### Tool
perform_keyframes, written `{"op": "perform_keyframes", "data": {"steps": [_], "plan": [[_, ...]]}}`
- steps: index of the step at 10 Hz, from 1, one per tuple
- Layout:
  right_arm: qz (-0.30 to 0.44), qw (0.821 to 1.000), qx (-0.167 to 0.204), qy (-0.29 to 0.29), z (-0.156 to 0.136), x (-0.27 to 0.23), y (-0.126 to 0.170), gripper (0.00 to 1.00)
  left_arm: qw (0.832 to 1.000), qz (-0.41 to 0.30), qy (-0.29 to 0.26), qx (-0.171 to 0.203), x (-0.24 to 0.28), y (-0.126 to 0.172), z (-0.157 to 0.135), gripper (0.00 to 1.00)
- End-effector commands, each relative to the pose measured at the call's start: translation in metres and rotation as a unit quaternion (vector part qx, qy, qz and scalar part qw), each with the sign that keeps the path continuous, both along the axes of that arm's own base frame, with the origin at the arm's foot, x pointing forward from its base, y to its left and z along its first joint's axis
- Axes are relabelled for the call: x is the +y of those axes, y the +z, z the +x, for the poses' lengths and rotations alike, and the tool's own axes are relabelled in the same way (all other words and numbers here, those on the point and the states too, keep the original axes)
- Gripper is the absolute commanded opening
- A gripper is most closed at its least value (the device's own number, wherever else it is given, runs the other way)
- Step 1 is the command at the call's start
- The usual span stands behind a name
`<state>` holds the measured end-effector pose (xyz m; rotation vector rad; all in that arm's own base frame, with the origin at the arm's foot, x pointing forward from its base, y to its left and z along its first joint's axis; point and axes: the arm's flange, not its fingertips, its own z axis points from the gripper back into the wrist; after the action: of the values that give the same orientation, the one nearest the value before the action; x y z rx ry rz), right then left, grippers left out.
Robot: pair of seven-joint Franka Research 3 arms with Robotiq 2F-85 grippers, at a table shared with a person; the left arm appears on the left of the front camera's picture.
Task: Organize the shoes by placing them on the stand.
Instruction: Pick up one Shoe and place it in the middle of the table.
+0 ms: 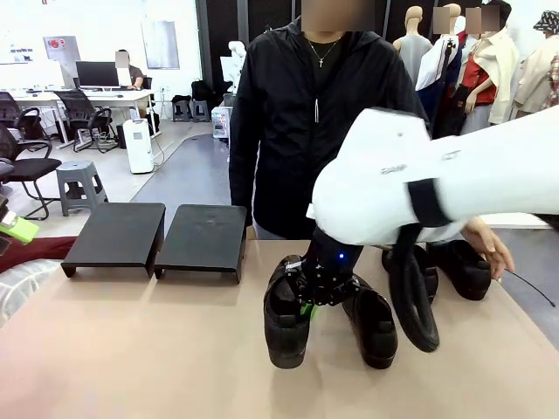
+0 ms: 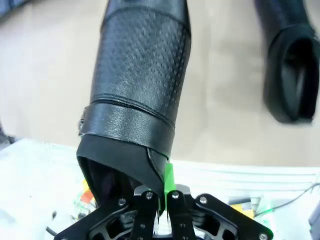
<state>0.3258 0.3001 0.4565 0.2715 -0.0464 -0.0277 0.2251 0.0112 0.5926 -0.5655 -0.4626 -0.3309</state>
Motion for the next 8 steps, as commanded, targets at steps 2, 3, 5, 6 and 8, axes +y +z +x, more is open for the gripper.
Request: {"op": "perform_keyframes", "data": {"steps": [2, 3, 5, 6, 8], "plan": [[0.048, 0.998, -0.024, -0.016, -0.06, -0.023, 0.013, 0.0, 1.0, -0.007, -0.011, -0.004, 0.002, 0.0, 0.0, 1.0], [0.01, 1.0, -0.008, 0.009, -0.031, -0.002, 0.017, 0.0, 1.0, -0.007, -0.011, -0.004, 0.002, 0.0, 0.0, 1.0], [0.01, 1.0, -0.008, 0.009, -0.031, -0.002, 0.017, 0.0, 1.0, -0.007, -0.011, -0.004, 0.002, 0.0, 0.0, 1.0], [0.016, 1.0, -0.011, 0.004, -0.054, -0.01, 0.017, 0.0, 1.0, -0.007, -0.011, -0.004, 0.002, 0.0, 0.0, 1.0], [0.04, 0.998, -0.039, 0.023, -0.014, 0.032, 0.03, 0.0, 1.0, -0.007, -0.011, -0.004, 0.002, 0.0, 0.0, 1.0]]}}
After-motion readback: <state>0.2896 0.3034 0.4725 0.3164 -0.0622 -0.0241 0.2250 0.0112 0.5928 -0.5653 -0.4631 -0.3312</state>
